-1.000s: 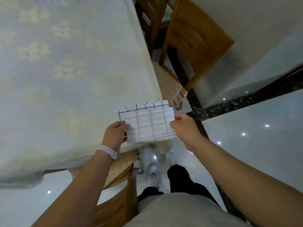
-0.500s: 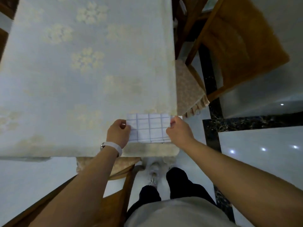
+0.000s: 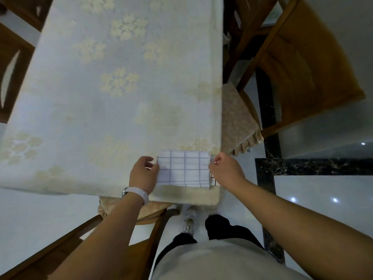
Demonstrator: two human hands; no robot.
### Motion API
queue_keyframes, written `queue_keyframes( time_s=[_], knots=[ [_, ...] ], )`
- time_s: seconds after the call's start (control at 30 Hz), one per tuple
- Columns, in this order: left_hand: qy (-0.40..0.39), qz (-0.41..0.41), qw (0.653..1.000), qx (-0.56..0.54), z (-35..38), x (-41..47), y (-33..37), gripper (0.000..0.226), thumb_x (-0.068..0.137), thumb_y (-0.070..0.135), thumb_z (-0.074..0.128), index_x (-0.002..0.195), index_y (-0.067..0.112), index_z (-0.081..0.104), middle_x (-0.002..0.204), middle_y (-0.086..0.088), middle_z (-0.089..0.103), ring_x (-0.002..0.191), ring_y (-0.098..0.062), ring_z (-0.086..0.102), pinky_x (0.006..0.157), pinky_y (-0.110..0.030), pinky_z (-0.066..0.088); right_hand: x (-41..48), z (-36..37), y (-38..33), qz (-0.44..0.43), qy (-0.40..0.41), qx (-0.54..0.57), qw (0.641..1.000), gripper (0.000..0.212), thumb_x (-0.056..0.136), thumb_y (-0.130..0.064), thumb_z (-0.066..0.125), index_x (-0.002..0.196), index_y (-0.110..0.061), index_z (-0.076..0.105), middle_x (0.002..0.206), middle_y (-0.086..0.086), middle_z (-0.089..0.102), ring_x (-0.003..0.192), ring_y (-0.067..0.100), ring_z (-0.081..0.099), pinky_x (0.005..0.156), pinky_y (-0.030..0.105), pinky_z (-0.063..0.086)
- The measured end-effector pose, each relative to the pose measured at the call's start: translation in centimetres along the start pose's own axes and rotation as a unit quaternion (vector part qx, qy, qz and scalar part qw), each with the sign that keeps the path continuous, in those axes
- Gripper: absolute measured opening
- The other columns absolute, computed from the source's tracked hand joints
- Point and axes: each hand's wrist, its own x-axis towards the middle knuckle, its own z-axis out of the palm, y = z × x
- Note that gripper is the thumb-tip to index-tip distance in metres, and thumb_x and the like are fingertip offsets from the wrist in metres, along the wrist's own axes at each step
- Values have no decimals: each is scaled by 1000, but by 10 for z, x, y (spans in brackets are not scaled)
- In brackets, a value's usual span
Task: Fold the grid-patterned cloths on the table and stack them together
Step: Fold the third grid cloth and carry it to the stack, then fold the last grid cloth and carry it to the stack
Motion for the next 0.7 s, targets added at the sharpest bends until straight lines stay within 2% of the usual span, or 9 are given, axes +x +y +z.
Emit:
queue_keyframes(
  time_s=[0.13, 0.27, 0.37, 0.47, 0.57, 0.7],
  knots=[
    [-6, 25, 1000, 0, -20, -11, 8, 23, 94, 23, 53, 116, 16, 59, 103, -3, 64, 78, -13, 58, 68, -28, 41, -8, -21, -20, -55, 30, -45, 997, 12, 89, -31, 51, 95, -21, 54, 87, 0, 63, 78, 22, 61, 74, 39, 53],
    [9, 117, 989, 86, -39, -31, 20, 27, 93, 27, 56, 118, 17, 60, 111, 2, 59, 92, -14, 58, 76, -27, 44, -19, -36, -46, -176, 15, -91, 980, 24, 94, -31, 49, 113, -18, 58, 113, 1, 59, 97, 21, 59, 84, 38, 51],
    [28, 162, 975, 149, -49, -48, 21, 31, 92, 31, 58, 120, 17, 60, 120, -2, 58, 99, -21, 59, 82, -33, 50, -28, -37, -61, -272, -2, -135, 953, 34, 97, -33, 47, 126, -16, 56, 128, 2, 54, 114, 23, 53, 93, 35, 45],
    [46, 158, 968, 188, -58, -63, 17, 34, 91, 33, 58, 121, 18, 59, 122, -3, 58, 95, -24, 59, 83, -37, 50, -33, -30, -71, -337, -11, -183, 923, 38, 98, -35, 46, 129, -16, 54, 131, 3, 52, 115, 24, 51, 92, 34, 44],
    [68, 137, 969, 192, -64, -78, 8, 34, 91, 32, 58, 122, 18, 59, 123, -4, 58, 108, -24, 56, 88, -38, 48, -37, -19, -77, -379, -24, -214, 900, 36, 97, -34, 47, 126, -16, 56, 126, 4, 53, 112, 26, 51, 91, 36, 43],
    [92, 102, 971, 197, -72, -98, -5, 35, 91, 36, 55, 123, 21, 58, 126, -1, 58, 112, -22, 55, 90, -39, 49, -44, -5, -85, -444, -34, -265, 855, 38, 95, -31, 48, 129, -15, 55, 128, 5, 53, 113, 28, 50, 92, 38, 41]
  ],
)
